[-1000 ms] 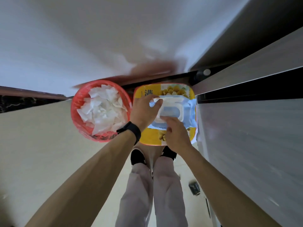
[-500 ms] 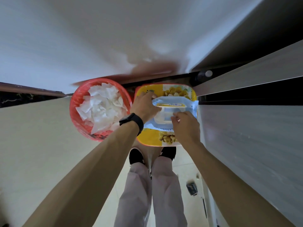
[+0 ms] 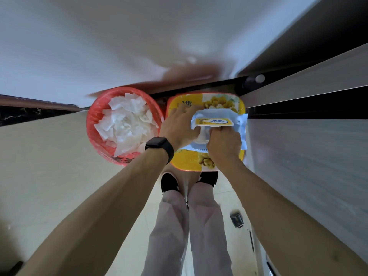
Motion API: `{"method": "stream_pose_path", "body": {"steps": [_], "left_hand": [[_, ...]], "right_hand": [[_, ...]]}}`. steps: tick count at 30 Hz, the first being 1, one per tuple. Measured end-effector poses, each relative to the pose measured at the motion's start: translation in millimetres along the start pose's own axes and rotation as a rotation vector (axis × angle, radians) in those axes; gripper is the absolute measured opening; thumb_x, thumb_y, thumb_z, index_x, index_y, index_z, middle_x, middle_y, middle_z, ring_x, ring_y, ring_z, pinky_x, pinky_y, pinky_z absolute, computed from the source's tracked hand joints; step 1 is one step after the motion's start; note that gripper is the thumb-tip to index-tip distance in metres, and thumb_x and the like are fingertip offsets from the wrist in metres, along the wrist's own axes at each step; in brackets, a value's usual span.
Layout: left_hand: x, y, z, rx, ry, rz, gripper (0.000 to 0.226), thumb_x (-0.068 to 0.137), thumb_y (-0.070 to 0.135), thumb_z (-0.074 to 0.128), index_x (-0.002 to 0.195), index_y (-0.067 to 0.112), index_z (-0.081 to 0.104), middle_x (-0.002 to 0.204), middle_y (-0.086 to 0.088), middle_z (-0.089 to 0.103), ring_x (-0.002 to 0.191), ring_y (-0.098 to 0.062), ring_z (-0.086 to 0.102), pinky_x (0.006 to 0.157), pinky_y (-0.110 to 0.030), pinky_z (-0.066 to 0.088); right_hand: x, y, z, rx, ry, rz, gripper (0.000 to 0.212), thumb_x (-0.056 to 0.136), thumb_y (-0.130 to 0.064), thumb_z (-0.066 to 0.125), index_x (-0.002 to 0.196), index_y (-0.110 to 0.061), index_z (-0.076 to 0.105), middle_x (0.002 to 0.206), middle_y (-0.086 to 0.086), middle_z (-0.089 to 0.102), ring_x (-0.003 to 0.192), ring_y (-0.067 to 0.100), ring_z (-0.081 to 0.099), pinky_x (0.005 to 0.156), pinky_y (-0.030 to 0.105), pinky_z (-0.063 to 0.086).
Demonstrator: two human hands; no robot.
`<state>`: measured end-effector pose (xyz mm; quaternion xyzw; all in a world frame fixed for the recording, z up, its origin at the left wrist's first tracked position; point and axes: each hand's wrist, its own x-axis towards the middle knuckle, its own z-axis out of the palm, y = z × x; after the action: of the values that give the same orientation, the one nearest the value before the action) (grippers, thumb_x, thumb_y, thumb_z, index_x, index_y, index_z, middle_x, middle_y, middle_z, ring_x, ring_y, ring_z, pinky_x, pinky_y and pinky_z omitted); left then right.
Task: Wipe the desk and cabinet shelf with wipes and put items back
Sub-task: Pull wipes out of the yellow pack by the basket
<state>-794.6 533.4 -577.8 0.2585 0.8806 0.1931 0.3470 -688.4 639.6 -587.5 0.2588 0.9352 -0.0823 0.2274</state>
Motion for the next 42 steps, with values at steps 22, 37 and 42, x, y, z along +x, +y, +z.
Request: {"method": "stream_pose_path", "body": {"steps": [22, 37, 42], "left_hand": [[-3, 4, 3, 0.658, -0.109, 0.197, 0.088, 0.083, 0.065, 0.066, 0.151, 0.021, 0.033, 0.160, -0.001, 0.034, 0.134, -0.029, 0.040, 0.106, -0.047, 0.036], [5, 16, -6, 0.110, 0.141, -0.079, 0.023, 0.103, 0.037, 0.046, 0.112, 0.016, 0.048, 0.104, 0.001, 0.060, 0.076, -0.028, 0.057, 0.049, -0.028, 0.031], [-13, 14, 12, 0.141, 0.176, 0.178, 0.031, 0.094, 0.024, 0.054, 0.123, 0.022, 0.061, 0.137, 0.000, 0.052, 0.104, -0.029, 0.061, 0.056, -0.033, 0.048]], "right_hand": [[-15, 15, 14, 0.300, 0.098, 0.073, 0.017, 0.094, -0.015, 0.055, 0.100, -0.004, 0.066, 0.100, 0.014, 0.066, 0.090, 0.032, 0.062, 0.065, 0.035, 0.046], [-11, 9, 7, 0.283, 0.101, 0.136, 0.021, 0.097, -0.016, 0.044, 0.108, -0.012, 0.061, 0.105, 0.007, 0.062, 0.091, 0.031, 0.060, 0.061, 0.032, 0.034], [-5, 8, 16, 0.362, 0.113, 0.135, 0.016, 0.089, -0.012, 0.049, 0.098, -0.007, 0.062, 0.098, 0.009, 0.063, 0.088, 0.031, 0.060, 0.062, 0.037, 0.045]]}}
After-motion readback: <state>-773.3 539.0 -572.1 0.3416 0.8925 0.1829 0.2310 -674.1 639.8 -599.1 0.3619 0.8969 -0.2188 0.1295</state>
